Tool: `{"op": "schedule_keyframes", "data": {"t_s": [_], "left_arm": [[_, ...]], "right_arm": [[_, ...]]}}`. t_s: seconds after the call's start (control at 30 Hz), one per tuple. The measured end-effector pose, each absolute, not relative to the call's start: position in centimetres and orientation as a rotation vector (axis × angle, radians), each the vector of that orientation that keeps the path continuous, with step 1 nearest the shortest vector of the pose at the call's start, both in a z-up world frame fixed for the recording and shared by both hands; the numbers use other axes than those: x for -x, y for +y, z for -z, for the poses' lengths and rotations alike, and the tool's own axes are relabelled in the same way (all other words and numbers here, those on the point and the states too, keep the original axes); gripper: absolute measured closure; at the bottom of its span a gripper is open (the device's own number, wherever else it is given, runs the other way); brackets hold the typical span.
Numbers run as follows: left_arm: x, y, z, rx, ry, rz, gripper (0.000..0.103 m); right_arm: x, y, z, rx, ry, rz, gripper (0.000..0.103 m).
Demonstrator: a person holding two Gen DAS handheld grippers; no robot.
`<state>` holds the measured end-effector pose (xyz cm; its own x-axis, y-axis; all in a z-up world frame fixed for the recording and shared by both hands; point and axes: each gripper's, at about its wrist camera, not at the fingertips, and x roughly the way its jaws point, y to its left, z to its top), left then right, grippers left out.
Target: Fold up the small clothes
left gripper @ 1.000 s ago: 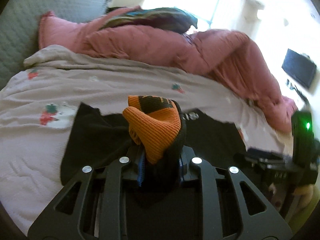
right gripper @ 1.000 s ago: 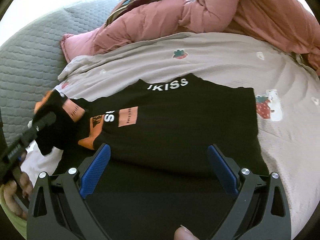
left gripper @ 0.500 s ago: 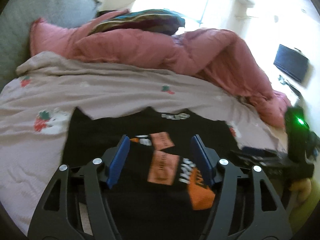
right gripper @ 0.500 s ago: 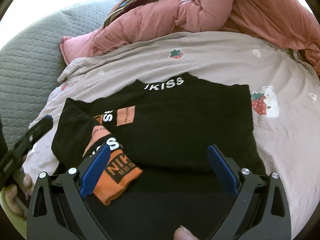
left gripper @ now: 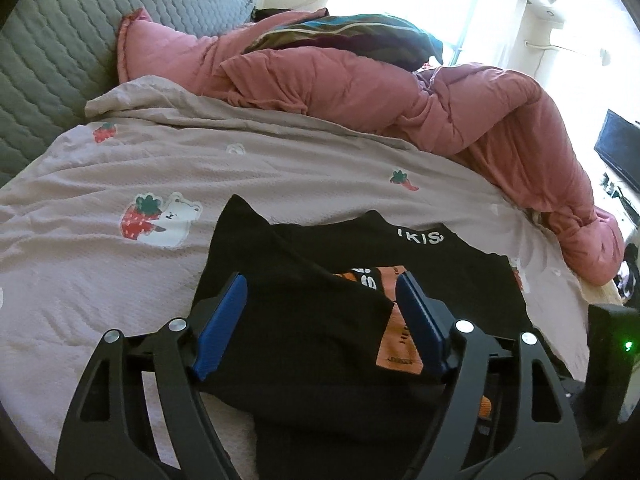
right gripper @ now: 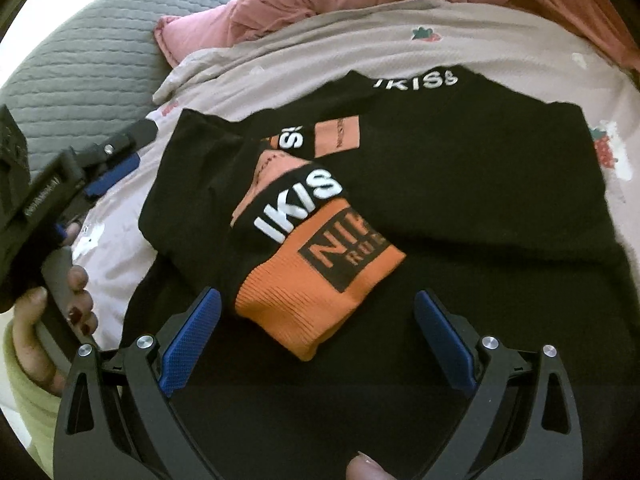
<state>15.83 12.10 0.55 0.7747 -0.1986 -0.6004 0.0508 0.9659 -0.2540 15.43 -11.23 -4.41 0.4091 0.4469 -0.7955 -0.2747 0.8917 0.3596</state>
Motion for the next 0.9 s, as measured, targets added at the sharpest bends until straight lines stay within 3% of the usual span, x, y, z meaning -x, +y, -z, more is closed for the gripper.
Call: {"op": "schedule_keyframes", "data": {"t_s": [0.27, 0.33, 0.57, 0.67, 0.77, 0.9], "left_arm": [[-15.9, 12.6, -0.7, 0.250, 0.665, 0.124, 0.029], [-15.9, 12.8, -0.7, 0.257, 0.662, 0.119, 0.029], [-15.8, 13.1, -0.9, 0.271, 0.650, 0.104, 0.029], [-15.8, 13.3, -0.8, 0.279, 0.650, 0.098, 0.029], [-15.8, 13.5, -0.9, 0.288, 0.650, 0.096, 0.029], [-15.8, 13.5, -0.9, 0.290, 0.650, 0.097, 0.029]], "right_arm": [[-15.7, -9.8, 4.8, -0.190, 1.011, -0.486, 0.012], [-15.9, -9.9, 4.6, -0.200, 0.993, -0.480, 0.024], [-16.0, -10.4, 3.7, -0.214, 0.906, -0.488, 0.048], [-16.2, -10.3, 3.6, -0.217, 0.904, -0.507, 0.046], [-16.3, -10.9, 4.0, -0.267, 0.927, -0.515, 0.029], [-16.8, -12.7, 5.0, -0.405, 0.994, -0.489, 0.028]]}}
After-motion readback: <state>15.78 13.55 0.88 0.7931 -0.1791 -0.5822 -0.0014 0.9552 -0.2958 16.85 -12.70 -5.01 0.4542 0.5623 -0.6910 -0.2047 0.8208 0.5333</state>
